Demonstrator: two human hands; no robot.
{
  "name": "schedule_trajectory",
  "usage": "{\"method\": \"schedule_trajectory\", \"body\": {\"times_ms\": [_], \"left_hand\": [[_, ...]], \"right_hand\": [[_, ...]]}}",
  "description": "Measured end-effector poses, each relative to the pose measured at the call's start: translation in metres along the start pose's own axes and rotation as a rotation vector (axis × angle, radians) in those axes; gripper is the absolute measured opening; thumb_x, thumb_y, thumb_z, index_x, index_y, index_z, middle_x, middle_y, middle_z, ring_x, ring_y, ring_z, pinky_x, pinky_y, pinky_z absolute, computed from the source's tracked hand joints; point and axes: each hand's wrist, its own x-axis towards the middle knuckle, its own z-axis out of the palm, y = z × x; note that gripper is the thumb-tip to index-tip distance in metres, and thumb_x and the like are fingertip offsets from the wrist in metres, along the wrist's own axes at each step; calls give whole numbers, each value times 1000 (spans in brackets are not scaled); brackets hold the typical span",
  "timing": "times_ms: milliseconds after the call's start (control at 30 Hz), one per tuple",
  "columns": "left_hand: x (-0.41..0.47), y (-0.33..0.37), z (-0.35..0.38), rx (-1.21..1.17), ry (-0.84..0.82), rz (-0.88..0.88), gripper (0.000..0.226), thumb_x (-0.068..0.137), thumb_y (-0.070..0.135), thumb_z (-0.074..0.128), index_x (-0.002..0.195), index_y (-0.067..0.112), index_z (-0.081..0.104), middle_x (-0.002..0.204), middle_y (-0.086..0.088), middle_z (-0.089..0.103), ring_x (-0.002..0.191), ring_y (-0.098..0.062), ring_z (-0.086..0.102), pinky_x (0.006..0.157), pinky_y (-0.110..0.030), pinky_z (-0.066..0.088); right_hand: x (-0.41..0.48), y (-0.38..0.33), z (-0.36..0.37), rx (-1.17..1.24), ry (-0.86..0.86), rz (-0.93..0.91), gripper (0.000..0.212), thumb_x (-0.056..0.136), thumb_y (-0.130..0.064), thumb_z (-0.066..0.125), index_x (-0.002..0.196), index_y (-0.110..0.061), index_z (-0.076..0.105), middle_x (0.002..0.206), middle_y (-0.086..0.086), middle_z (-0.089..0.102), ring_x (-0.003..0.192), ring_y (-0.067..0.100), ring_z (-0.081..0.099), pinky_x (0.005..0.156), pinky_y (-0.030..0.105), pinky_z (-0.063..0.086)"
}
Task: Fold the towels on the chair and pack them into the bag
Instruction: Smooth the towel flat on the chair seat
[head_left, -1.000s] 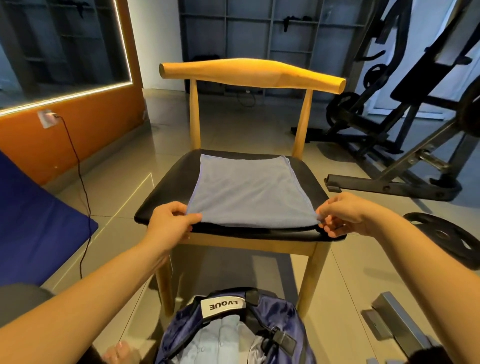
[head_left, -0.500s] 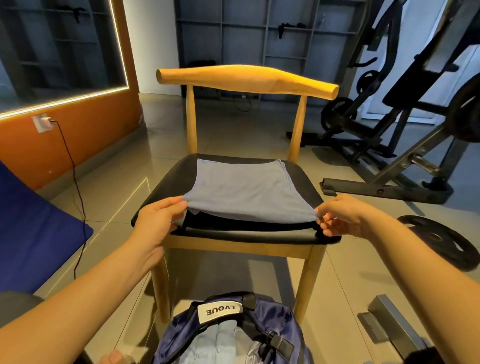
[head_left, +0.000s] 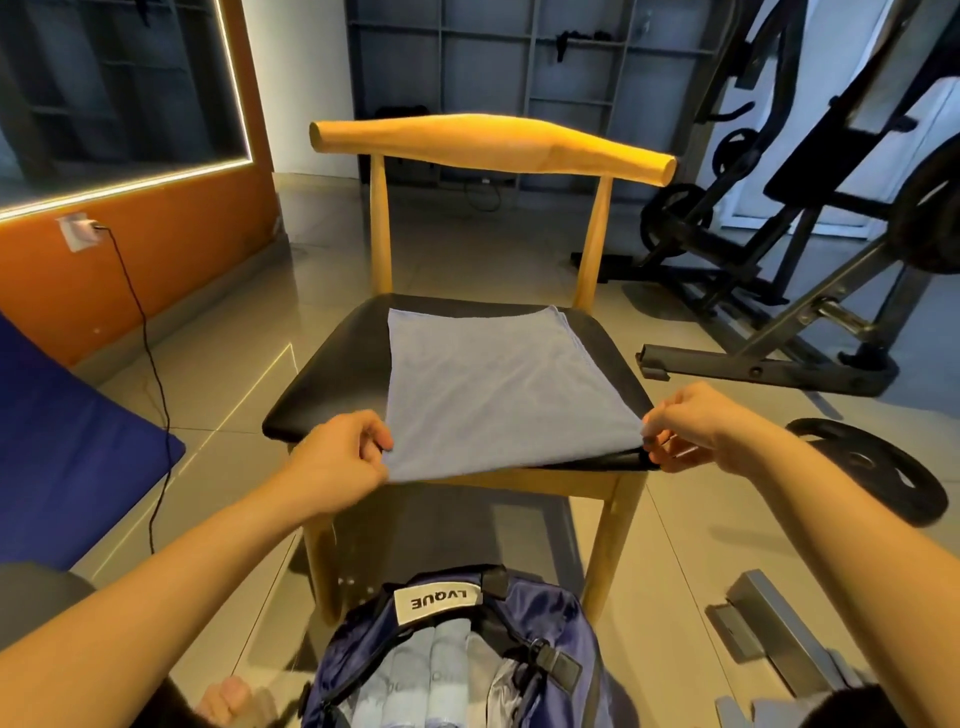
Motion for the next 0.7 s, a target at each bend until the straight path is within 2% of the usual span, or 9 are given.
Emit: {"method": "schedule_trajectory", "body": {"times_ms": [33, 100, 200, 300, 400, 500, 600, 700], "left_hand": [[0, 0, 4, -50, -8, -73, 14, 88, 10, 70, 92, 23, 66, 80, -4, 69, 74, -21, 67, 70, -42, 61], [-1, 3, 10, -245, 30, -220, 10, 89, 19, 75, 94, 14, 67, 84, -10, 70, 75, -22, 66, 62, -35, 57], [1, 11, 14, -448, 94, -336, 28, 91, 35, 75, 94, 8, 70, 85, -11, 71, 75, -21, 66, 60, -28, 52], [1, 21, 17, -546, 117, -383, 25, 88, 28, 79, 91, 4, 71, 90, -11, 71, 81, -24, 69, 58, -28, 53], [0, 23, 21, -609, 125, -402, 17, 86, 14, 81, 91, 4, 69, 95, -16, 70, 84, -28, 68, 60, -29, 56], [4, 18, 15, -620, 163, -400, 16, 88, 8, 77, 99, 6, 66, 99, -16, 67, 83, -27, 65, 56, -29, 52], [6, 16, 7, -566, 145, -364, 19, 92, 10, 72, 107, 10, 60, 98, -17, 65, 73, -25, 62, 55, -29, 52], [4, 19, 4, -547, 80, -287, 13, 98, 16, 65, 109, 16, 58, 96, -16, 66, 63, -21, 59, 51, -26, 50]], "right_hand": [[-1, -1, 1, -7, 6, -2, 12, 91, -5, 69, 101, 2, 64, 95, 23, 70, 81, 30, 73, 64, 34, 62], [-3, -2, 2, -14, 9, -2, 13, 91, -5, 69, 101, 2, 65, 94, 22, 71, 81, 30, 73, 62, 33, 61], [-3, -5, 1, -7, 15, 4, 13, 92, -7, 68, 101, 2, 66, 94, 21, 73, 78, 29, 74, 60, 32, 61], [-2, -5, 1, 0, 2, 3, 15, 91, -11, 71, 99, 1, 67, 92, 21, 72, 76, 28, 74, 60, 32, 60], [-1, -2, 1, 32, -6, -12, 14, 93, -7, 70, 101, 3, 66, 91, 23, 71, 72, 27, 72, 57, 31, 60], [0, 0, -4, 61, -44, 25, 12, 93, -1, 67, 104, 3, 64, 92, 25, 69, 73, 29, 70, 63, 35, 62], [-1, -1, -9, 41, -119, 45, 7, 94, 3, 64, 100, 2, 66, 94, 24, 68, 75, 29, 69, 69, 38, 63], [-1, -3, -11, 38, -190, 30, 12, 94, 5, 61, 94, 1, 72, 99, 24, 68, 75, 26, 67, 68, 37, 62]]}}
